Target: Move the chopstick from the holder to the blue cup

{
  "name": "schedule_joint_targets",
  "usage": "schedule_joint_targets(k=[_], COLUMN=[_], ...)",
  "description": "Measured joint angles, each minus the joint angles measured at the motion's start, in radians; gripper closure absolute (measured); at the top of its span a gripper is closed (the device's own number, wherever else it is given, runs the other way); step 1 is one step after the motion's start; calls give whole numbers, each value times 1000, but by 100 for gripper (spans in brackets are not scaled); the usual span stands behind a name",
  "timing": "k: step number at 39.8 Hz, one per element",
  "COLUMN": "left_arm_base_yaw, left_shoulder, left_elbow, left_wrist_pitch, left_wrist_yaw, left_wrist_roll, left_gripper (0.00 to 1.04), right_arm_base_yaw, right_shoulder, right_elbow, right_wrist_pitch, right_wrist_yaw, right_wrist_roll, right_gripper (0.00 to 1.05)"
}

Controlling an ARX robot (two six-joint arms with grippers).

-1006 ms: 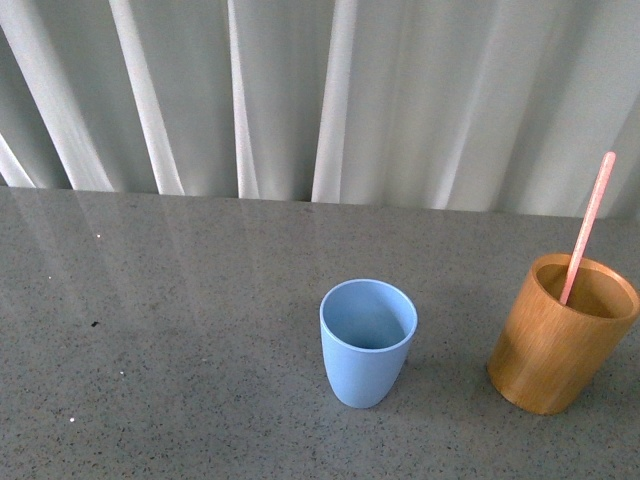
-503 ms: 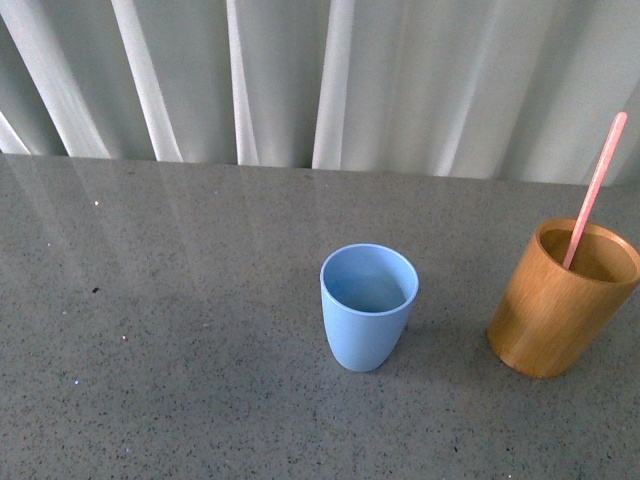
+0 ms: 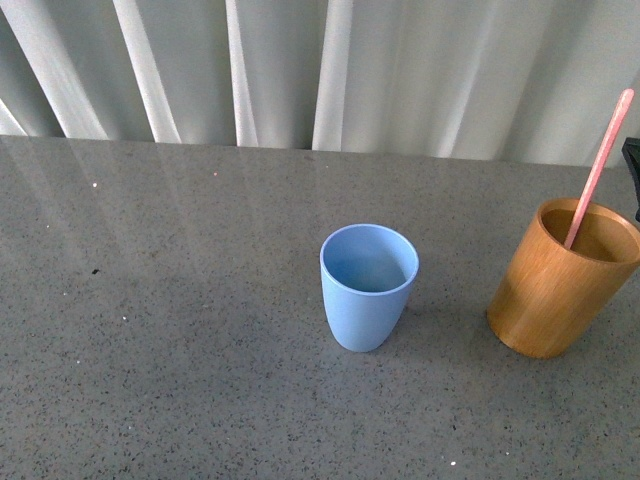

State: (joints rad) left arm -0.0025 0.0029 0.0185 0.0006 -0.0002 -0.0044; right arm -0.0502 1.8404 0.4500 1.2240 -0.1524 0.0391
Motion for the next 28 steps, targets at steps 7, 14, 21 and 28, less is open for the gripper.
schedule_joint_targets(k=[7, 14, 21, 28], left_arm_base_yaw=[0, 0, 0, 0], left_shoulder=[0, 0, 0, 0], left_elbow=[0, 0, 0, 0], left_wrist_pitch=[0, 0, 0, 0], left_wrist_yaw=[0, 0, 0, 0], left_wrist_roll=[0, 0, 0, 0], left_gripper=[7, 7, 7, 7], right_arm_base_yaw=[25, 45, 59, 91], right_shoulder=[20, 58, 101, 145], right_elbow=[51, 106, 153, 201], right_wrist_pitch=[-27, -50, -62, -72], right_wrist_yaw=[0, 4, 13, 23], right_wrist_roll=[3, 3, 3, 3], right_gripper=[10, 10, 10, 10])
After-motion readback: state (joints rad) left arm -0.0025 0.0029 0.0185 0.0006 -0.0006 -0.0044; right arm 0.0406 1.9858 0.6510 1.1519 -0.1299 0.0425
